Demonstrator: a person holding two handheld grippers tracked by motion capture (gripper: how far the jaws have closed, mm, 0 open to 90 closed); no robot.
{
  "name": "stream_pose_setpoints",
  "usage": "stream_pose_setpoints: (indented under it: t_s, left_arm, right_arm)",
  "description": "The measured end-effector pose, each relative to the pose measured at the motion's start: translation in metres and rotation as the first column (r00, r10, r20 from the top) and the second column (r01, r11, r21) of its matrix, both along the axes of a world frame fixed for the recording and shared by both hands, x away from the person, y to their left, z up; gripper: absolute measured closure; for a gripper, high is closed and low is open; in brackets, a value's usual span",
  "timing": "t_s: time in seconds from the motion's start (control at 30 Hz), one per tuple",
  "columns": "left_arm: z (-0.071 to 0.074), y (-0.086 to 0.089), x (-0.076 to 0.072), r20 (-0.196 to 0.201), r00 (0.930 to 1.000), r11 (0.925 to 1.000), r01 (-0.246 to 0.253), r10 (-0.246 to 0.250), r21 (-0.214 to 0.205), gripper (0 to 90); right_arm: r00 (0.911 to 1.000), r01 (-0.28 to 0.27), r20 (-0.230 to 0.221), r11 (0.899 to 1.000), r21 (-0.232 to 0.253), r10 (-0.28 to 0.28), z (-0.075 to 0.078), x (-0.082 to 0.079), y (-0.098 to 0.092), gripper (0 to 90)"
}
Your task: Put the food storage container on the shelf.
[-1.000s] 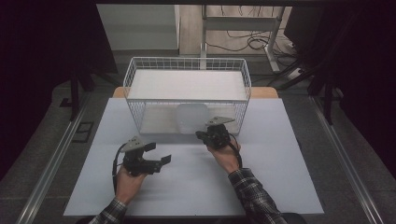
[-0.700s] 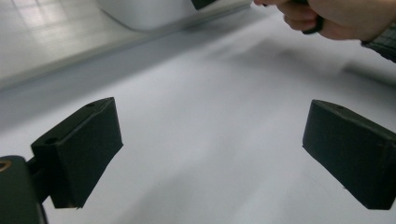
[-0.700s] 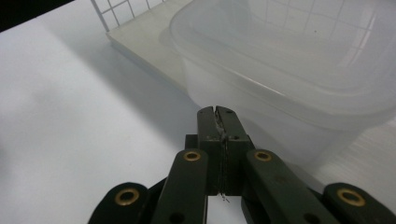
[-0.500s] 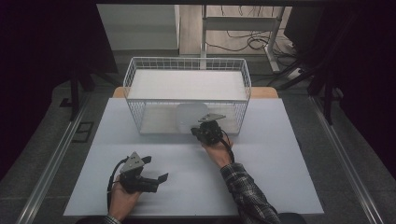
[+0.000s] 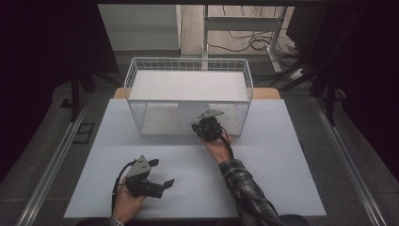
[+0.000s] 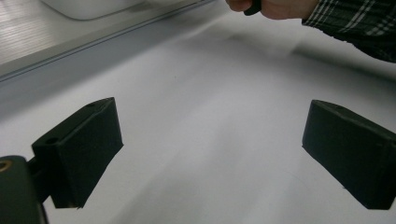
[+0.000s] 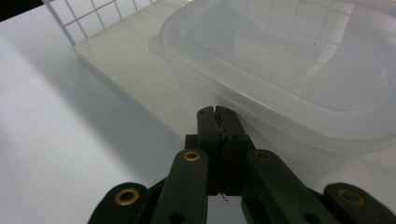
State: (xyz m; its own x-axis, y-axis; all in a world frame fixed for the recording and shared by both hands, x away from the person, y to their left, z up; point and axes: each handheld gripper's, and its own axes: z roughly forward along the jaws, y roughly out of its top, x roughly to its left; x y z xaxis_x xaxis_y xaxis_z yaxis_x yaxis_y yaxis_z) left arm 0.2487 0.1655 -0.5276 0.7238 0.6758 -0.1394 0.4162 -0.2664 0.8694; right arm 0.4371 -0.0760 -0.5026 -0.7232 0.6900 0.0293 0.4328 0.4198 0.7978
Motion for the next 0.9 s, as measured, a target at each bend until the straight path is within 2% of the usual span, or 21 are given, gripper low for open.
stream_pose_setpoints:
  t_s: [0.23, 0.33, 0.43, 0.53, 0.63, 0.8, 0.9]
  left_arm:
    - [0.0, 0.003, 0.001, 0.005, 1.0, 0.9995, 0.006, -0.006, -0.032, 4.6]
    - [0.001, 0.004, 0.001, 0.009, 1.0, 0.999, 0.003, -0.002, -0.044, 4.5]
    - [0.001, 0.005, 0.002, -0.016, 0.9999, 0.9975, 0.002, -0.003, -0.071, 3.9]
    - [0.002, 0.007, 0.002, -0.027, 0.9996, 0.995, 0.0, -0.003, -0.1, 3.7]
    - [0.001, 0.007, 0.003, -0.032, 0.9995, 0.9952, -0.007, 0.004, -0.098, 3.3]
    - [0.001, 0.006, 0.002, -0.027, 0.9996, 0.9978, -0.01, 0.008, -0.066, 3.2]
    - [0.001, 0.006, 0.003, -0.026, 0.9996, 0.9985, -0.012, 0.01, -0.054, 3.2]
  right_arm:
    - [0.9999, 0.013, -0.003, 1.0, -0.013, -0.013, 0.0, 0.007, 0.001, 88.5]
    - [0.9999, 0.015, -0.006, 1.0, -0.002, -0.015, 0.0, 0.006, 0.0, 86.6]
    - [0.9999, 0.006, -0.01, 1.0, 0.005, -0.006, 0.001, 0.003, -0.002, 82.5]
    - [0.9997, -0.006, -0.024, 1.0, 0.03, 0.007, 0.004, -0.001, -0.004, 72.2]
    - [0.9996, -0.017, -0.02, 0.999, 0.038, 0.018, 0.006, -0.006, -0.004, 62.1]
    - [0.9995, -0.028, -0.014, 0.999, 0.034, 0.029, 0.009, -0.014, -0.006, 48.3]
    - [0.9993, -0.034, -0.017, 0.998, 0.048, 0.035, 0.011, -0.018, -0.008, 41.7]
